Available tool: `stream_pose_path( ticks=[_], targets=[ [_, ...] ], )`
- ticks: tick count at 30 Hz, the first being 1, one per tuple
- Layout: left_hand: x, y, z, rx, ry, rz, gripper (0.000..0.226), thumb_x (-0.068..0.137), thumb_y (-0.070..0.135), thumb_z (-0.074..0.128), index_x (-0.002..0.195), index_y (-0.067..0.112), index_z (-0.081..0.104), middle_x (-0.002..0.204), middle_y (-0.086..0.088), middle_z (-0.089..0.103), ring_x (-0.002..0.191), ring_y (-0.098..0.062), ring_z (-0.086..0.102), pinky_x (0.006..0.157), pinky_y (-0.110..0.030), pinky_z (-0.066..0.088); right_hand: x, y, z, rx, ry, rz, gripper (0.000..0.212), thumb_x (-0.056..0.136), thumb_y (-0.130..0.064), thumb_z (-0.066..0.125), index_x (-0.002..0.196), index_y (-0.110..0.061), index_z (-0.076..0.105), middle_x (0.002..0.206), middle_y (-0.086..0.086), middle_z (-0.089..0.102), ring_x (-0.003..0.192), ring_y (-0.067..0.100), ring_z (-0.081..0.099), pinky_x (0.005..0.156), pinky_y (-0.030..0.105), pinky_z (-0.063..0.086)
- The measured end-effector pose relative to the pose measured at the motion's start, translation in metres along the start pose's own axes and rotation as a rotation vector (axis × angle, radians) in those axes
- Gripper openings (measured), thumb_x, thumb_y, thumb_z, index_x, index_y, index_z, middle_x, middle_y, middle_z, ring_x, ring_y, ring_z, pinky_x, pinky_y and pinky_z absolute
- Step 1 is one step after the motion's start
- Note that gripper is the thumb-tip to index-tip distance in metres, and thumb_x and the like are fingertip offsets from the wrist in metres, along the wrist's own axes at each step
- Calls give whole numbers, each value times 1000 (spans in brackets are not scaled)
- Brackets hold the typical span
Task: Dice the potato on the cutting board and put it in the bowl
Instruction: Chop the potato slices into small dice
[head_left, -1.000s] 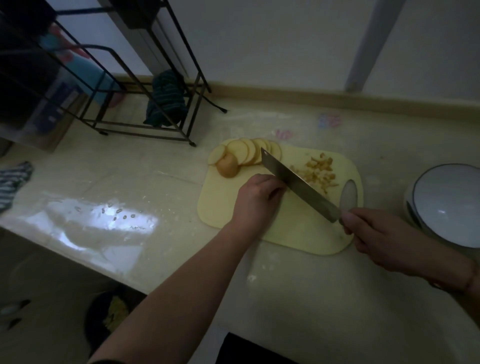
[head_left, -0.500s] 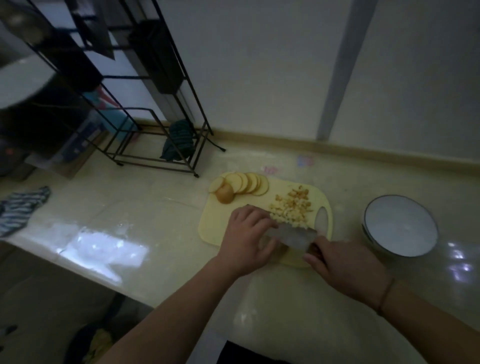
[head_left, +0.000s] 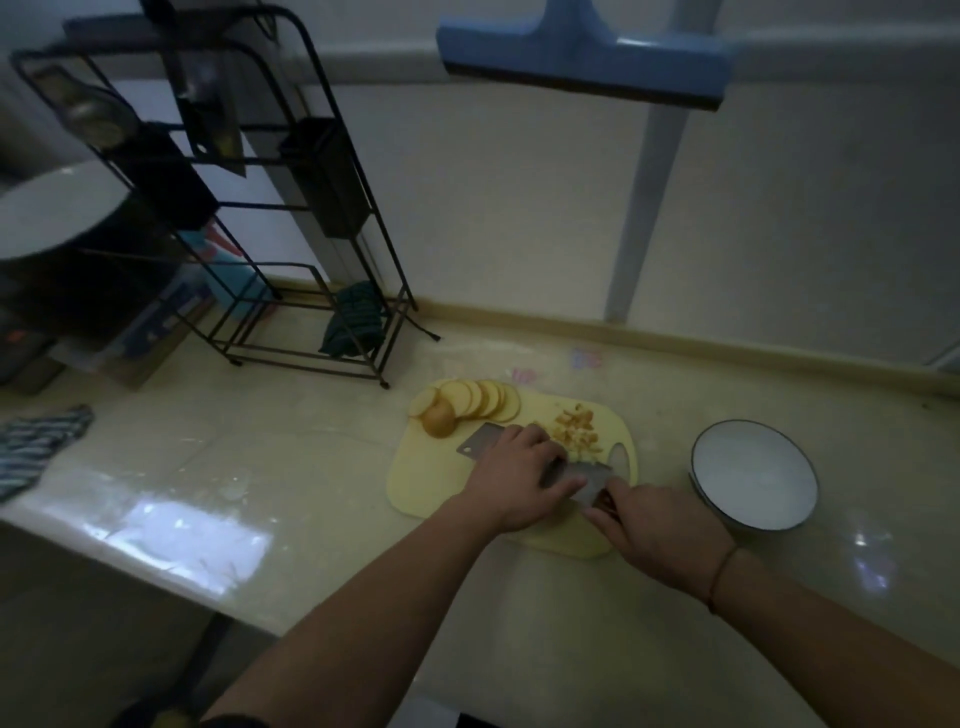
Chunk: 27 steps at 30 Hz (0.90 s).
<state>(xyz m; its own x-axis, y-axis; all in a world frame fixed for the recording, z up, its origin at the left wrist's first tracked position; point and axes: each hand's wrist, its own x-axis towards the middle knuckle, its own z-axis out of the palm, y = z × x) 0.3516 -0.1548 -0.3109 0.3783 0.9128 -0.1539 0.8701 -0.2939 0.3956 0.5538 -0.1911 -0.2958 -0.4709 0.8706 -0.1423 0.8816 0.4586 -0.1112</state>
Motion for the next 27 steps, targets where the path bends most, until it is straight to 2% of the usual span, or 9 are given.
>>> stream_pose_path(
  ticks=[2, 5, 8, 10, 14, 16, 19, 24, 27],
  targets=[
    [4, 1, 0, -23, 11, -6, 70, 85, 73, 35, 122, 22, 65, 115, -1, 56, 111, -21, 46, 97, -37, 41, -1, 1, -1, -12, 13, -16, 51, 98, -61, 19, 121, -23, 45, 99, 1, 68, 82, 23, 66, 62, 34, 45],
    [6, 4, 3, -91, 128, -16, 39, 90, 44, 59, 116, 16, 69, 114, -4, 61, 109, -25, 51, 94, -39, 44, -2, 2, -4, -34, 1, -38, 54, 98, -61, 18, 127, -23, 43, 103, 2, 68, 85, 23, 65, 61, 33, 42],
    [2, 8, 8, -201, 342, -6, 34, 81, 28, 49, 99, 14, 74, 100, -3, 65, 97, -25, 57, 84, -36, 48, -2, 3, -6, -22, -22, -44, 53, 99, -60, 19, 127, -22, 43, 105, 3, 67, 87, 24, 65, 62, 33, 40],
    [0, 15, 8, -225, 274, 53, 33, 80, 25, 48, 95, 13, 75, 95, -4, 66, 92, -25, 57, 81, -34, 47, -2, 3, -8, -38, -22, -53, 54, 99, -60, 18, 127, -22, 43, 106, 3, 67, 89, 25, 65, 62, 33, 39],
    [4, 20, 12, -155, 112, 74, 38, 91, 40, 49, 107, 16, 74, 100, -5, 63, 96, -26, 53, 85, -38, 46, -2, 4, -7, -100, -16, -89, 71, 92, -62, 0, 132, -19, 41, 103, 3, 68, 84, 25, 66, 61, 33, 41],
    [8, 22, 12, -109, 56, 44, 54, 92, 55, 39, 115, 18, 71, 109, -4, 60, 104, -25, 50, 91, -40, 44, -2, 3, -9, -116, -50, -78, 60, 99, -58, 13, 134, -17, 40, 105, 4, 67, 87, 26, 66, 64, 34, 45],
    [12, 22, 11, -37, -6, 33, 59, 97, 59, 34, 127, 18, 63, 125, -5, 56, 116, -26, 44, 100, -40, 38, -1, -1, -11, -132, -53, -58, 56, 101, -55, 20, 137, -15, 37, 109, 6, 66, 91, 28, 66, 63, 34, 40],
    [10, 16, 15, -112, 99, 109, 57, 95, 54, 29, 119, 19, 68, 113, -3, 58, 106, -24, 45, 93, -38, 40, 1, -2, -14, -126, -53, -53, 52, 101, -54, 22, 130, -16, 43, 109, 6, 67, 89, 28, 66, 64, 34, 41],
    [10, 19, 14, -58, 40, 115, 65, 93, 59, 22, 126, 22, 64, 117, -1, 56, 110, -23, 44, 93, -37, 34, 1, -3, -15, -122, -63, -50, 51, 102, -54, 20, 131, -16, 40, 110, 5, 66, 90, 27, 66, 62, 33, 37]
  ],
)
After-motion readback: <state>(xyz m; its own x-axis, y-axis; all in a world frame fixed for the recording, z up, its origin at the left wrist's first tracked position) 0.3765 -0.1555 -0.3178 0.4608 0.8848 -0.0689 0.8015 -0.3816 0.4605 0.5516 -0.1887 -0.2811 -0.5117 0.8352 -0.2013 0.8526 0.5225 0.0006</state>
